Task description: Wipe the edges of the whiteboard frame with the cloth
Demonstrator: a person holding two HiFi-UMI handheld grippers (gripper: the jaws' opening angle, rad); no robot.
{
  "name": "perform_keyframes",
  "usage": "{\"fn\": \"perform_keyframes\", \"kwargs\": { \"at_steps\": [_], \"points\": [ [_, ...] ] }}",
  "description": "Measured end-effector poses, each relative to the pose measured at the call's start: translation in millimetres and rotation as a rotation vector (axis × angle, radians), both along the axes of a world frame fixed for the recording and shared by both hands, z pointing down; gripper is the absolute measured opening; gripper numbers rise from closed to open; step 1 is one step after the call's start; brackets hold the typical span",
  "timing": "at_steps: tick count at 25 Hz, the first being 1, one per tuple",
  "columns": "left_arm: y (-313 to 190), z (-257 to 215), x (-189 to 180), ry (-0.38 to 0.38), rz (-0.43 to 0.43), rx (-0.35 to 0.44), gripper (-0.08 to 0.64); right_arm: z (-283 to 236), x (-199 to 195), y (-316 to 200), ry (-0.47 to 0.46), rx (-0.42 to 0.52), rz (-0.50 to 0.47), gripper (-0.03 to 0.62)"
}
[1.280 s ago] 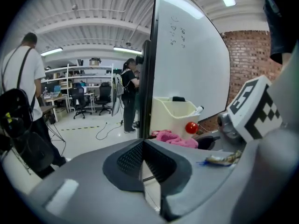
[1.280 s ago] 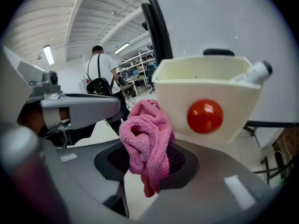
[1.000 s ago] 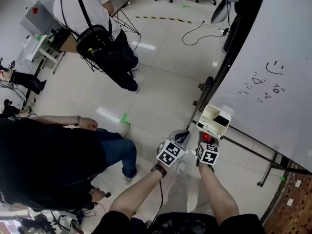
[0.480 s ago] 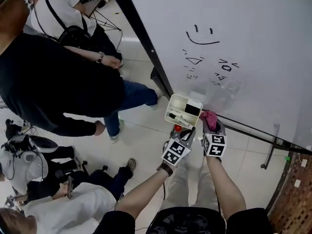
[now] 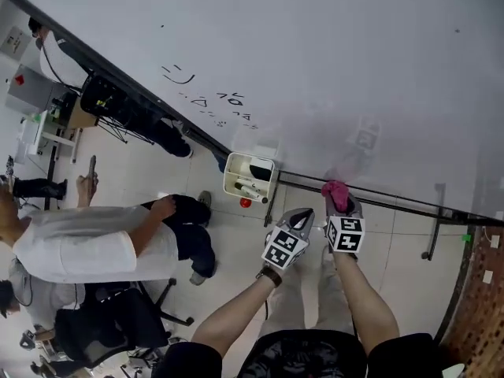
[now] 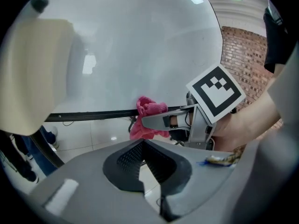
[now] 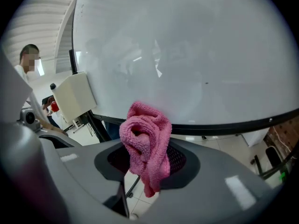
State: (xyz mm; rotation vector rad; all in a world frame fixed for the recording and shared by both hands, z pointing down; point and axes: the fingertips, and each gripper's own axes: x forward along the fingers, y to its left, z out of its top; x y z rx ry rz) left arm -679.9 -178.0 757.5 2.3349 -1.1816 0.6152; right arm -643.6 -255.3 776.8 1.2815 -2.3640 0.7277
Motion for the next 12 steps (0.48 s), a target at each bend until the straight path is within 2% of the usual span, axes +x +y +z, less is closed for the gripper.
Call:
{"fn": "perform_keyframes", "kwargs": {
  "at_steps": [4, 8, 12],
  "points": [
    [3, -7, 39, -0.023, 0.043, -0.006, 0.002, -5, 44, -1, 0.001, -0.009, 0.025, 0.143],
    [4, -5, 80, -0.107, 0.158, 0.017, 0.002, -3, 83, -2, 0.000, -0.017, 0.048, 0.143],
    [-2, -12, 112, -0.100, 0.189, 0.027, 0.002, -1, 120, -5, 0.010, -0.023, 0.077, 0.143]
  ]
}}
